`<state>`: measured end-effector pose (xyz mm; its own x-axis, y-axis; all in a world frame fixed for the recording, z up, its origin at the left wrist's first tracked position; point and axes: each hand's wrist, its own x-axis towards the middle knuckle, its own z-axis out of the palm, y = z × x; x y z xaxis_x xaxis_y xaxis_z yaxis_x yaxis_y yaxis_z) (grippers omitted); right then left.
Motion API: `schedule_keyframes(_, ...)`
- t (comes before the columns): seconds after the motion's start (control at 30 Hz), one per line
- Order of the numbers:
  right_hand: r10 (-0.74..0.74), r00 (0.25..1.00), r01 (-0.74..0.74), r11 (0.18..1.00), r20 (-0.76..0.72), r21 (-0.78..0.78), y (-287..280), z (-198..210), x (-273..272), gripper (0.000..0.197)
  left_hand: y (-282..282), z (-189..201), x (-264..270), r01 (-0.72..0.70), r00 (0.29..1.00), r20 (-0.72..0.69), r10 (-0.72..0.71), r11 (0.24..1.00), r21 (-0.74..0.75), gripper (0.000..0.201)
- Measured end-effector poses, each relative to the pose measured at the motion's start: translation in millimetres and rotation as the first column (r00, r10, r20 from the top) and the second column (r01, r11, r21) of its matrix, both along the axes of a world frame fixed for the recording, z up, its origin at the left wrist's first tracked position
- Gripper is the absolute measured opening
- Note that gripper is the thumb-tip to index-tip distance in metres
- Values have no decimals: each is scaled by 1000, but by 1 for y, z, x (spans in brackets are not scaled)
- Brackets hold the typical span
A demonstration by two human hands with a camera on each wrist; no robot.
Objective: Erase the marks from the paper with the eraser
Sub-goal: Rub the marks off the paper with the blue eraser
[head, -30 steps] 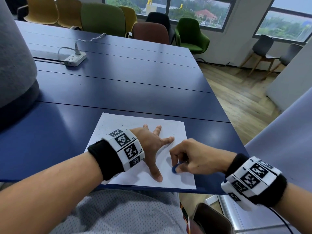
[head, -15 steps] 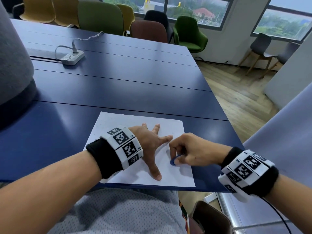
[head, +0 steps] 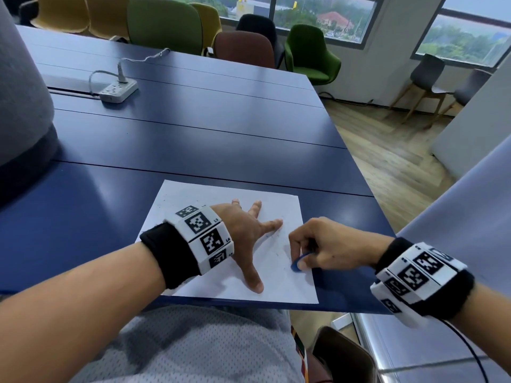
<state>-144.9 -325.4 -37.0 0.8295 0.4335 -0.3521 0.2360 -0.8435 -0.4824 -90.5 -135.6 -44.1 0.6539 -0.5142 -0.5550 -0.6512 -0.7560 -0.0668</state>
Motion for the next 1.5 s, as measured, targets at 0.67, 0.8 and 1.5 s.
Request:
schedule_keyframes(0.67, -127, 978, 128, 992, 165, 2, 5, -7, 29, 11, 43, 8, -4, 46, 999, 28, -42, 983, -175, 119)
schedule_keyframes(0.8, -58, 988, 53, 998, 141, 37, 26, -8, 12, 12, 39, 8, -3, 76, 996, 57, -69, 987, -142, 120)
schedule_keyframes(1.5, 109, 991, -110, 994, 82, 8, 57, -2, -6, 11, 36, 7, -6, 94, 994, 62, -91, 994, -49, 133)
